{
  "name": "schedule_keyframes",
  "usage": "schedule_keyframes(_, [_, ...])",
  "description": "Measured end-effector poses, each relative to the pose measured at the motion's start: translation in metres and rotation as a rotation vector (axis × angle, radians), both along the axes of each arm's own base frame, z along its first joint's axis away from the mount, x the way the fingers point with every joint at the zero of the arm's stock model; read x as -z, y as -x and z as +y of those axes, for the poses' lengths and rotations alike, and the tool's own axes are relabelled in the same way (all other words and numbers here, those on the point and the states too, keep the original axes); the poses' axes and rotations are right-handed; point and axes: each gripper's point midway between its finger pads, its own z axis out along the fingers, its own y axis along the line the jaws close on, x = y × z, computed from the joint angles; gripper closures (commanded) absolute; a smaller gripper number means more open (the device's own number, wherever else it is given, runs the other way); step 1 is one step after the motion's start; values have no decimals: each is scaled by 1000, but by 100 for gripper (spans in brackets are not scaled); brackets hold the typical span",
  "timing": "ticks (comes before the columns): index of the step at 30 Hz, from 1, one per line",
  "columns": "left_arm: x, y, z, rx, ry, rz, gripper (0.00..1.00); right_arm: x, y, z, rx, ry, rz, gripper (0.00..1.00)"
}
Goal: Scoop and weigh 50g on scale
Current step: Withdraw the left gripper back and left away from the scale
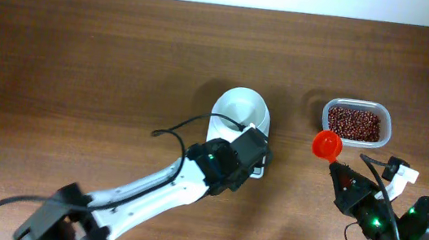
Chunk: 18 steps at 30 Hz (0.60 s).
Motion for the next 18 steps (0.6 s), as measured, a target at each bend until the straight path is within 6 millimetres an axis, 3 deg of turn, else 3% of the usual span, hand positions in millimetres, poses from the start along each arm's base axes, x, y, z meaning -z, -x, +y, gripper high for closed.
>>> schedule_keyframes(3, [-20,3,4,0,27,-24,95,0,0,0,0,0,0,96])
schedule_keyframes(9, [-85,7,10,0,163,-142,79,0,0,0,0,0,0,96])
schedule_keyframes(12, [-109,5,18,-19,215,-191,76,0,0,0,0,0,0,96])
schedule_keyframes(18, [-122,-16,49,-119,231,-230,67,4,-2,-1,0,-6,21,96])
